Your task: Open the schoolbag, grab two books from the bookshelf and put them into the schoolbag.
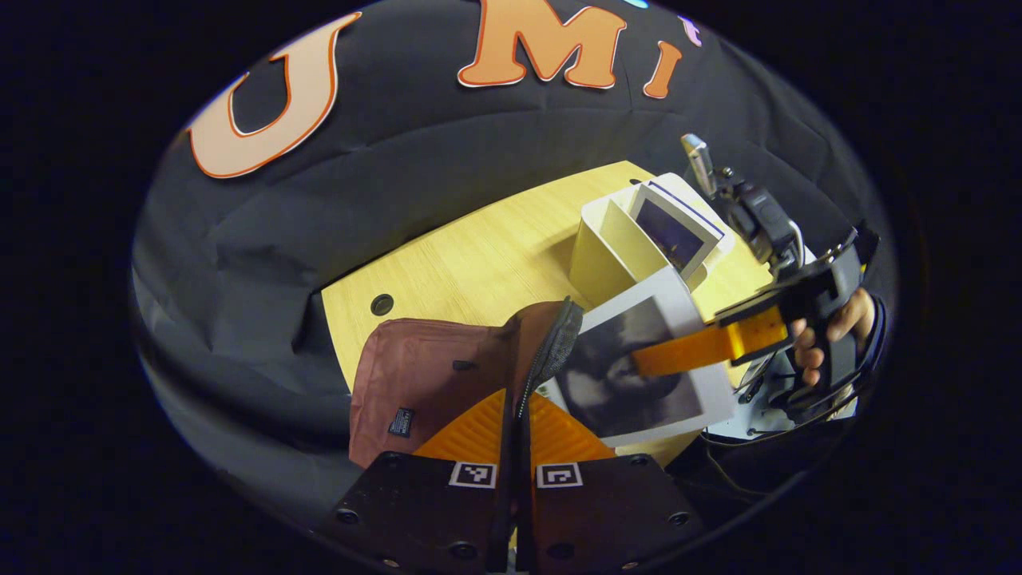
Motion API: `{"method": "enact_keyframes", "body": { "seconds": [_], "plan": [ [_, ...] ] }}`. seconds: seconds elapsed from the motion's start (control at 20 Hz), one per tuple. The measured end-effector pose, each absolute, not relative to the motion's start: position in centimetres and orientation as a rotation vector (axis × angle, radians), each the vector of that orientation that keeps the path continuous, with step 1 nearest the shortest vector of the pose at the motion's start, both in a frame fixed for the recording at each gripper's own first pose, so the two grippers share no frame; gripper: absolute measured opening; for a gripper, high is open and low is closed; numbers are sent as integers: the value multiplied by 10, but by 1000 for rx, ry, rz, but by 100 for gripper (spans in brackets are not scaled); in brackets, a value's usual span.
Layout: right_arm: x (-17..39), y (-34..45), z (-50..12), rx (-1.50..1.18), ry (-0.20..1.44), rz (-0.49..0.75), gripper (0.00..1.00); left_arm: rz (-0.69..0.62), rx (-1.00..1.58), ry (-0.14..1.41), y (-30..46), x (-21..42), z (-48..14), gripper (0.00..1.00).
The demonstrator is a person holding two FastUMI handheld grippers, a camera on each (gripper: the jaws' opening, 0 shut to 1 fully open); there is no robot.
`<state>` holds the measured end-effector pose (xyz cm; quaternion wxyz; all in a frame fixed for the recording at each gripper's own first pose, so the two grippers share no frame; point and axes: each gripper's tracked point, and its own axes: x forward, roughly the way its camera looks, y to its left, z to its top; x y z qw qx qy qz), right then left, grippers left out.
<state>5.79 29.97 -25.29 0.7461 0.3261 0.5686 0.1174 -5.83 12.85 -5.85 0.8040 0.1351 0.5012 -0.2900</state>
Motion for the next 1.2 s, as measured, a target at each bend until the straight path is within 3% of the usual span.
{"method": "enact_keyframes", "body": {
  "seconds": [0.7, 0.75, 0.8, 0.9, 0.95, 1.0, 1.1, 1.15, 1.2],
  "plan": [
    [80, 386, -337, 970, 1138, 292, 36, -764, 238, 1043, 100, -89, -56, 4],
    [88, 392, -341, 993, 1113, 281, 25, -768, 235, 1045, 100, -90, -56, 4],
    [92, 395, -349, 994, 1111, 271, 37, -759, 235, 1044, 101, -88, -56, 4],
    [93, 394, -365, 956, 1129, 239, 41, -745, 218, 1054, 102, -86, -60, 4],
    [92, 388, -366, 924, 1128, 217, 64, -744, 204, 1061, 101, -87, -61, 4],
    [92, 380, -370, 873, 1122, 192, 58, -743, 198, 1059, 101, -87, -60, 4],
    [85, 358, -367, 786, 1113, 177, 67, -734, 191, 1056, 103, -83, -62, 4],
    [83, 349, -364, 750, 1114, 168, 89, -728, 186, 1058, 103, -82, -63, 4],
    [83, 341, -362, 722, 1111, 164, 97, -725, 176, 1061, 103, -82, -64, 4]
  ]
}}
